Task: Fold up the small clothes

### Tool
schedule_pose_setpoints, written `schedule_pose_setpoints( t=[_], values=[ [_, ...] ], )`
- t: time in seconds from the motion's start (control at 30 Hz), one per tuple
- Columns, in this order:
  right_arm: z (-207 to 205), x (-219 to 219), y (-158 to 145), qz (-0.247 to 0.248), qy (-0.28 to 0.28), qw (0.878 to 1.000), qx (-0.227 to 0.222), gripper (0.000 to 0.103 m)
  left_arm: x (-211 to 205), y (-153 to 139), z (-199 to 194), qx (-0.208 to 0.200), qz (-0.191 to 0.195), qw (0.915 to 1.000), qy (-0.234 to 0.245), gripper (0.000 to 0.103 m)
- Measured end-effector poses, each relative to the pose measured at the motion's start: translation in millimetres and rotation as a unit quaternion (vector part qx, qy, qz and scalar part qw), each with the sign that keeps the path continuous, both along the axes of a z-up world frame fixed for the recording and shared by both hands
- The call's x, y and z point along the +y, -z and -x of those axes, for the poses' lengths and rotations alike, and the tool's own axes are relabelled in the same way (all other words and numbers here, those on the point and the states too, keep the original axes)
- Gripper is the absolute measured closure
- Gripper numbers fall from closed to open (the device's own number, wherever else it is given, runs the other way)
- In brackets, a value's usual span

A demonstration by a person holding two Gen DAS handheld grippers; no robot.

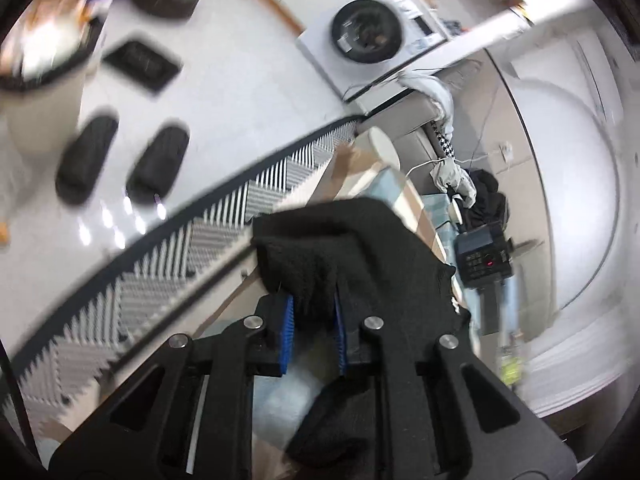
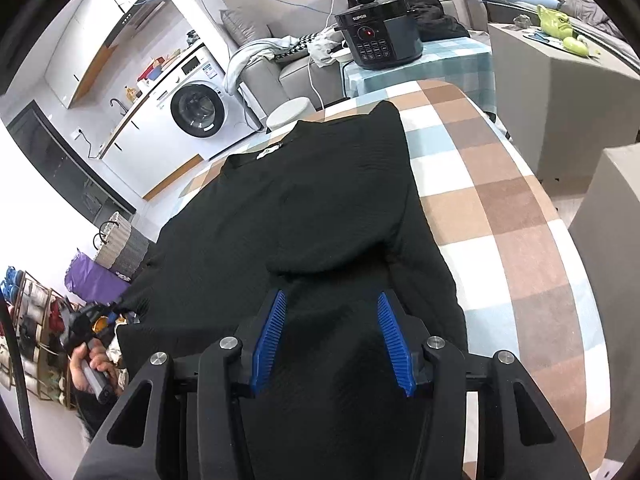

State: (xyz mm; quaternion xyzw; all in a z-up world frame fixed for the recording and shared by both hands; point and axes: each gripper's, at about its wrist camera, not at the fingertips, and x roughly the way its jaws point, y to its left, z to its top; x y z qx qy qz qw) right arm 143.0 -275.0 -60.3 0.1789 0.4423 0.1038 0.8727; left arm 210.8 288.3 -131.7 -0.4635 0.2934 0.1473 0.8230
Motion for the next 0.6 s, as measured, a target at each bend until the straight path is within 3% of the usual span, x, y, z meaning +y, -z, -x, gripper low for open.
schedule_pose_setpoints(
  t=[0.1, 0.17, 0.27, 0.33, 0.4, 0.47, 0.5, 0.53, 0.6],
  values=[
    [8, -8, 2, -0.006, 0.007, 1.000, 0.000, 0.053, -36, -48, -26, -0.008, -0.097, 0.9949, 0.025, 0.090],
    [15, -15, 4, -0.011, 0.013, 1.000, 0.003, 0.053, -79, -81, -53, -0.024, -0.157, 0.9849, 0.069, 0.090],
    [22, -26, 5, -0.014, 0.022, 1.000, 0.004, 0.053, -159, -114, -92, -0.039, -0.221, 0.9593, 0.171, 0.090],
    [25, -31, 5, -0.012, 0.029, 0.999, 0.006, 0.053, -207, -108, -112, -0.025, -0.229, 0.9425, 0.242, 0.087],
    [28, -34, 7, -0.011, 0.033, 0.999, 0.010, 0.053, -230, -95, -121, 0.000, -0.222, 0.9345, 0.278, 0.081],
    [30, -35, 7, -0.012, 0.033, 0.999, 0.010, 0.053, -236, -79, -119, 0.017, -0.205, 0.9364, 0.284, 0.066],
    [32, -35, 6, -0.012, 0.033, 0.999, 0.009, 0.053, -232, -72, -113, 0.018, -0.195, 0.9398, 0.280, 0.053],
    [33, -35, 7, -0.013, 0.032, 0.999, 0.008, 0.053, -225, -69, -107, 0.016, -0.181, 0.9453, 0.271, 0.050],
    [35, -36, 8, -0.015, 0.029, 0.999, 0.008, 0.053, -215, -68, -98, 0.016, -0.175, 0.9486, 0.263, 0.050]
  ],
)
